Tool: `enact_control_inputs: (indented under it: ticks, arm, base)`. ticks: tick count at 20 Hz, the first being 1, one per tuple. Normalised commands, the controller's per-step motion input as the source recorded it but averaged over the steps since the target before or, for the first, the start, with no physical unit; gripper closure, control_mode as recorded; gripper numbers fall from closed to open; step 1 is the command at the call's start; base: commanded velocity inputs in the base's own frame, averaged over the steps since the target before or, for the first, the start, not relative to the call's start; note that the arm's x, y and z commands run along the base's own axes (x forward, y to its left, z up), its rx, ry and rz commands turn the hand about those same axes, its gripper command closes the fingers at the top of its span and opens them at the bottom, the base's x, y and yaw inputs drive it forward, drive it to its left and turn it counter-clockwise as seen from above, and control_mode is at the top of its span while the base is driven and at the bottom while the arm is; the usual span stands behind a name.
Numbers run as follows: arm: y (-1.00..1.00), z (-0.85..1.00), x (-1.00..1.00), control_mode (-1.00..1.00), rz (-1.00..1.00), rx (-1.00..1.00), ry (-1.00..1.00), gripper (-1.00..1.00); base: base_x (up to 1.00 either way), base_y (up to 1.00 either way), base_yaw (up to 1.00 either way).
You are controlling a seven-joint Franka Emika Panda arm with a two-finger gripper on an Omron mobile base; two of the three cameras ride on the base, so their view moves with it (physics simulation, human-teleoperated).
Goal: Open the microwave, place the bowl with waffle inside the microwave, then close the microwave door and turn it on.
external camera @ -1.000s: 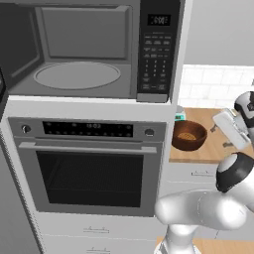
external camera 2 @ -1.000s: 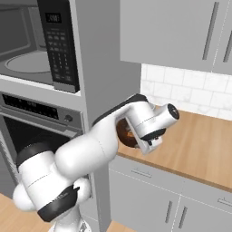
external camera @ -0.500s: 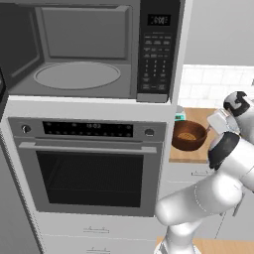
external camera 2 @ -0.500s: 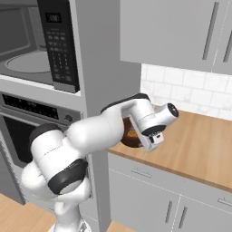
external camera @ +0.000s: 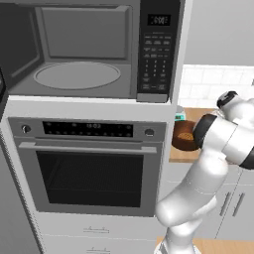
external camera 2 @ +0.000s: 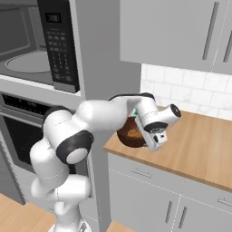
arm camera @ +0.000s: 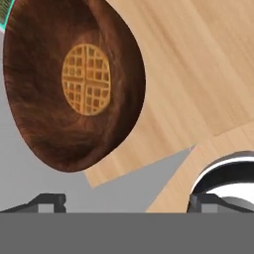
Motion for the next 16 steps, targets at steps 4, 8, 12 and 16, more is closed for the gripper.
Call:
enact_control_inputs:
  ticks: [4, 8, 12, 16]
  arm:
    - [-0.08, -0.21, 0.41, -1.00, 0.00, -0.02, 0.02, -1.00]
    - [-0.02, -0.24, 0.39, -1.00, 0.00, -0.03, 0.03, -1.00]
    - [0.00, -0.21, 0.32, -1.00, 0.00, -0.05, 0.00, -1.00]
    - [0.00, -0.21, 0.25, -1.00, 0.00, -0.08, 0.00, -1.00]
  base:
    - [0.00, 0.00, 0.00]
    - [0.00, 0.00, 0.00]
    - [0.00, 0.00, 0.00]
    - [0.00, 0.00, 0.00]
